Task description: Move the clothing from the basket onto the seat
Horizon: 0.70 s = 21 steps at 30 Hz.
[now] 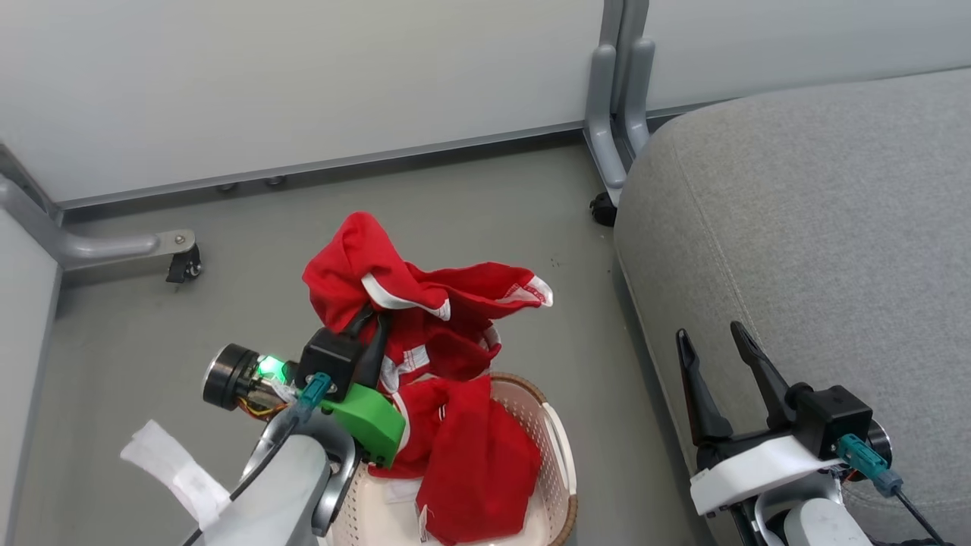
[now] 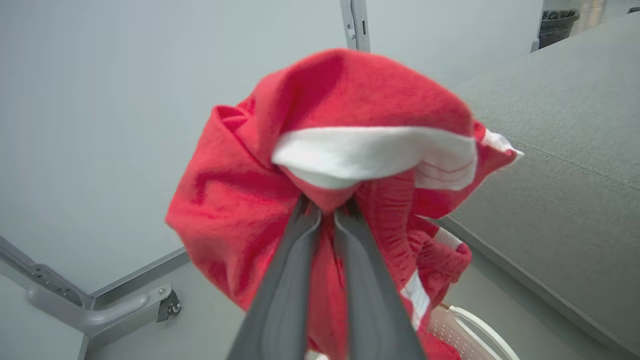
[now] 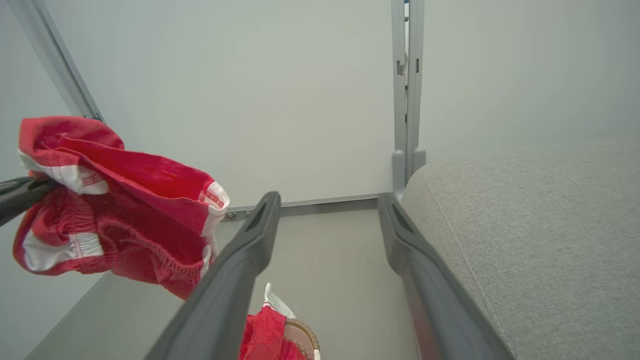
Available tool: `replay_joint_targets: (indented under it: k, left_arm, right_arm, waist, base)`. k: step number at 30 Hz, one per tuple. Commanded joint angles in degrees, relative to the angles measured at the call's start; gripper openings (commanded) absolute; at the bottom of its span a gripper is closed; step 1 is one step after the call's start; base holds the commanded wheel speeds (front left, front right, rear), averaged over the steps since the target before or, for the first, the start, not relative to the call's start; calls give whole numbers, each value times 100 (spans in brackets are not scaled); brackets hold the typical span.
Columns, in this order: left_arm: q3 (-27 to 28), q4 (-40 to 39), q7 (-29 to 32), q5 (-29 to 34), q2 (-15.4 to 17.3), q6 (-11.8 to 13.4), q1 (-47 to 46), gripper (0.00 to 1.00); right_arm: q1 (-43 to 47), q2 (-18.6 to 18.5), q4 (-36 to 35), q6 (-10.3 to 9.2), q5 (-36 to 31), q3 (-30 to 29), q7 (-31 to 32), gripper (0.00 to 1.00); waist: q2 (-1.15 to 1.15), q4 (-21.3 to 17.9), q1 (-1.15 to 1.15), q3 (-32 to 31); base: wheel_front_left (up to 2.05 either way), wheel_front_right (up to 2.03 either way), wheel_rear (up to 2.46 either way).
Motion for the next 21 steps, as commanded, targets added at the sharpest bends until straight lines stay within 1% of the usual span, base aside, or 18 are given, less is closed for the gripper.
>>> replay_joint_targets:
  k: [1, 7, 10, 13, 18, 21]
  left_arm:
    - [118, -244, -19, 103, 15, 42, 189, 0]
    - [753, -1459, -17, 402, -165, -83, 689, 0]
    - [1152, -2004, -13, 547, -334, -197, 938, 0]
    - [1491, -2370, -12, 623, -542, -315, 1160, 0]
    - [1948, -2964, -13, 847, -884, -642, 1520, 0]
    - [2127, -3214, -13, 757, -1009, -812, 1679, 0]
  right_arm:
    - [81, -17, -6, -10, -27, 5, -3, 100]
    - [86, -17, -65, -10, -74, 17, -4, 100]
    - [96, -16, -145, -10, -93, 29, -4, 100]
    - [118, -16, -254, -10, -131, 69, -4, 100]
    - [192, -48, -458, -10, -92, 129, -4, 100]
    - [219, -68, -537, -10, -68, 146, -4, 100]
  waist:
    - [0, 109, 0, -154]
    - [0, 99, 0, -253]
    - [0, 75, 0, -300]
    - [0, 51, 0, -326]
    - [0, -3, 0, -342]
    - [0, -26, 0, -336]
  base:
    - [0, 0, 0]
    - [0, 0, 0]
    - [0, 0, 0]
    - [0, 0, 0]
    - [0, 0, 0]
    - [0, 0, 0]
